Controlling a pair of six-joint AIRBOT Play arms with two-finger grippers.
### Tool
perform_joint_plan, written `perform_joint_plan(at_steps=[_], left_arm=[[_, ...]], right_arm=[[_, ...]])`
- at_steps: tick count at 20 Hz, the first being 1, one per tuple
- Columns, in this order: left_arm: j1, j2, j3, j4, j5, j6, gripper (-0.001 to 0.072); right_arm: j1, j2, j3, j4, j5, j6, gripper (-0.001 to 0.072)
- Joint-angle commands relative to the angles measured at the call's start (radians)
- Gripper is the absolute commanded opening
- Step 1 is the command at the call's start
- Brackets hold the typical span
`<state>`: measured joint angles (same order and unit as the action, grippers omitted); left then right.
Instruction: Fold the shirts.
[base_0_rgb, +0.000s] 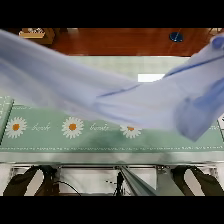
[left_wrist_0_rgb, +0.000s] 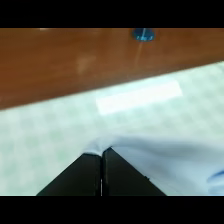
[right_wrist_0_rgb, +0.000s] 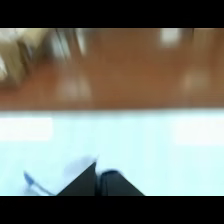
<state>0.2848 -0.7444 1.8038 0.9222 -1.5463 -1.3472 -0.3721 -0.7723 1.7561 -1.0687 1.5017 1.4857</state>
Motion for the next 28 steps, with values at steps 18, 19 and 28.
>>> perform_joint_plan(at_steps=[18,19,28], left_arm=[[-0.396,-0.183,-1.019,-0.018,0.631,-0.053,0.0018],[-0.422,-0.212,-1.019,-0.018,0.665,-0.053,0.0018],[-0.478,-0.312,-1.018,-0.017,0.717,-0.052,0.0018]], right_arm=[[0.008,-0.69,-0.412,0.154,-0.256,-0.076,0.0026],[0.008,-0.717,-0.412,0.154,-0.254,-0.077,0.0026],[-0.069,-0.653,-0.301,-0.04,0.127,-0.237,0.0467]])
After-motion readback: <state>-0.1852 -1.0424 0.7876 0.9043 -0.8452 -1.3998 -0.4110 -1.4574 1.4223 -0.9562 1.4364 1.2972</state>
